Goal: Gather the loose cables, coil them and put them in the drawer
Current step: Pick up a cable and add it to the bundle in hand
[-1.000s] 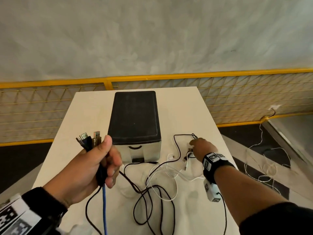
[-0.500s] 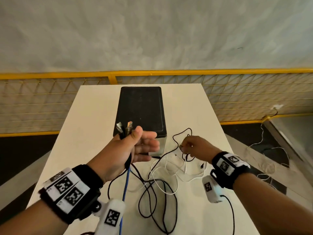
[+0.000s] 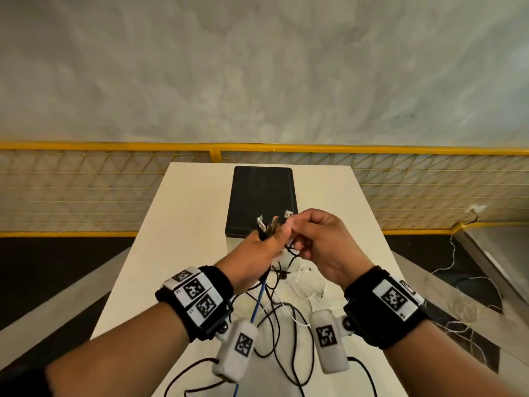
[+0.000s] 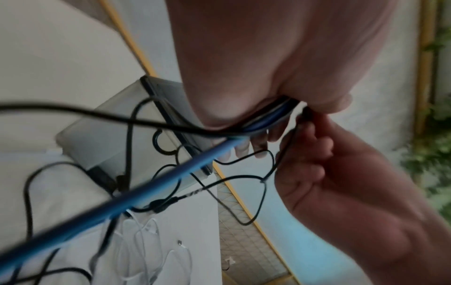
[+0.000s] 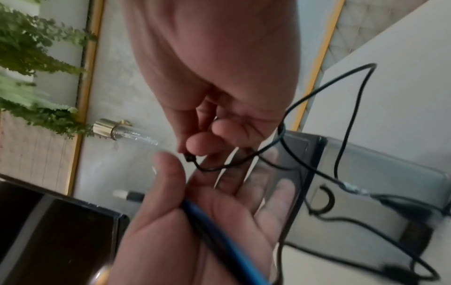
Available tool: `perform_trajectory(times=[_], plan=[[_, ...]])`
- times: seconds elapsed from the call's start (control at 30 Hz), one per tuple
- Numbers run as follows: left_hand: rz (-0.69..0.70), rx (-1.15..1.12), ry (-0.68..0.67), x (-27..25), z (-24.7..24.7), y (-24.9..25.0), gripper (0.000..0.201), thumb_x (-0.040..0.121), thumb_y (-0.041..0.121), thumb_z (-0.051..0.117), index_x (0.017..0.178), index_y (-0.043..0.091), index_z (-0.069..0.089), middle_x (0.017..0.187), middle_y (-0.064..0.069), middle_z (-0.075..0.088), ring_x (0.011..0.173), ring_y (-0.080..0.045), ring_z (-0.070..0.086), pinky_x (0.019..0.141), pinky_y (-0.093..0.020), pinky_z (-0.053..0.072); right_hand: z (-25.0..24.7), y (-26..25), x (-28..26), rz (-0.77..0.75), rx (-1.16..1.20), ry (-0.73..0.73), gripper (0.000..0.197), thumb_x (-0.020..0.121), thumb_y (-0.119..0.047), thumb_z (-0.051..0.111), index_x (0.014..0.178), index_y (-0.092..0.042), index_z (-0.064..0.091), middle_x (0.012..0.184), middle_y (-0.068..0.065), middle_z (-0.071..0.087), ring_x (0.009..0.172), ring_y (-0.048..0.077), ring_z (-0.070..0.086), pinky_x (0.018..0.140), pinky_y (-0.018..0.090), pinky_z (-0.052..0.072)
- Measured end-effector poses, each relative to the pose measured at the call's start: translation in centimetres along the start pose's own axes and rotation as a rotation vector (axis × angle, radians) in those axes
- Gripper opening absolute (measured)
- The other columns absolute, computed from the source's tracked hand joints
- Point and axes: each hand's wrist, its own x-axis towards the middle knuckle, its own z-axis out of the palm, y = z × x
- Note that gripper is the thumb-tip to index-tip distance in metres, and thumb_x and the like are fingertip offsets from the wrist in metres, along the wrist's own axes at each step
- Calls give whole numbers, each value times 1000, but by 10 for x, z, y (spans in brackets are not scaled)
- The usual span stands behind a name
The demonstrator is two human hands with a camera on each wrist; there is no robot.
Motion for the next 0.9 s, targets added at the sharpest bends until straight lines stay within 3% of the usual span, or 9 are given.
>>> perform_trajectory(times=[0.17, 0.27, 0.33, 0.47, 0.6, 0.7, 0.8, 0.87, 0.9], plan=[[43, 83, 1, -12, -2, 2, 24, 91, 52, 51, 91, 41, 72, 91, 14, 72, 104, -11, 63, 112, -51, 39, 18, 5, -7, -11, -49, 13, 21, 91, -15, 65, 72, -17, 74, 63, 2, 61, 51, 9, 47, 44, 22, 35], [52, 23, 62, -17, -13, 0, 30, 94, 49, 54, 110, 33, 73, 114, 4, 74, 118, -17, 63, 111, -50, 40, 16, 9, -12, 44, 23, 12, 29, 98, -30, 55, 91, -6, 72, 74, 6, 64, 60, 13, 56, 52, 26, 45], [30, -106, 114, -17, -23, -3, 37, 97, 43, 52, 119, 20, 71, 124, -11, 70, 122, -28, 62, 109, -53, 42, 13, 15, -19, 130, 69, 50, 32, 99, -31, 51, 90, -5, 68, 75, 9, 64, 59, 16, 57, 52, 27, 46], [8, -143, 158, -20, -32, -9, 41, 103, 36, 38, 121, 15, 68, 121, 1, 72, 115, -10, 65, 93, -24, 50, 22, 35, -33, 437, 39, -63, 40, 98, -40, 49, 84, -8, 68, 68, 7, 65, 55, 16, 56, 51, 26, 41], [-48, -36, 138, -27, -18, -15, 39, 101, 39, 42, 120, 21, 71, 109, 5, 73, 96, -12, 70, 74, -23, 53, 49, 53, -30, 578, 255, -67, 34, 94, -40, 55, 76, -14, 66, 63, 1, 58, 54, 12, 49, 51, 23, 38], [-25, 4, 154, -37, -10, -19, 34, 103, 29, 44, 122, 18, 70, 130, 22, 62, 111, 14, 59, 81, -6, 47, 55, 57, -20, 607, 433, 43, 24, 90, -32, 56, 74, -15, 62, 60, -2, 52, 53, 12, 46, 53, 23, 40], [66, 48, 169, -48, -17, -20, 39, 103, 31, 40, 136, 19, 57, 110, 37, 67, 107, 27, 51, 83, 5, 36, 40, 55, -8, 616, 567, 170, 21, 84, -16, 48, 64, -12, 53, 51, 2, 47, 50, 16, 44, 60, 28, 42], [148, 55, 197, -56, -25, -19, 39, 100, 35, 40, 126, 20, 65, 111, 20, 73, 116, 20, 52, 99, -2, 34, 29, 51, -3, 595, 629, 221, 21, 83, -13, 45, 62, -12, 49, 47, 3, 47, 48, 17, 45, 62, 31, 45], [187, 27, 227, -60, -28, -18, 38, 99, 37, 42, 111, 17, 71, 112, 8, 75, 122, 12, 52, 110, -14, 33, 25, 51, 1, 581, 664, 238, 23, 84, -12, 44, 62, -12, 49, 48, 4, 48, 49, 18, 46, 64, 33, 46]])
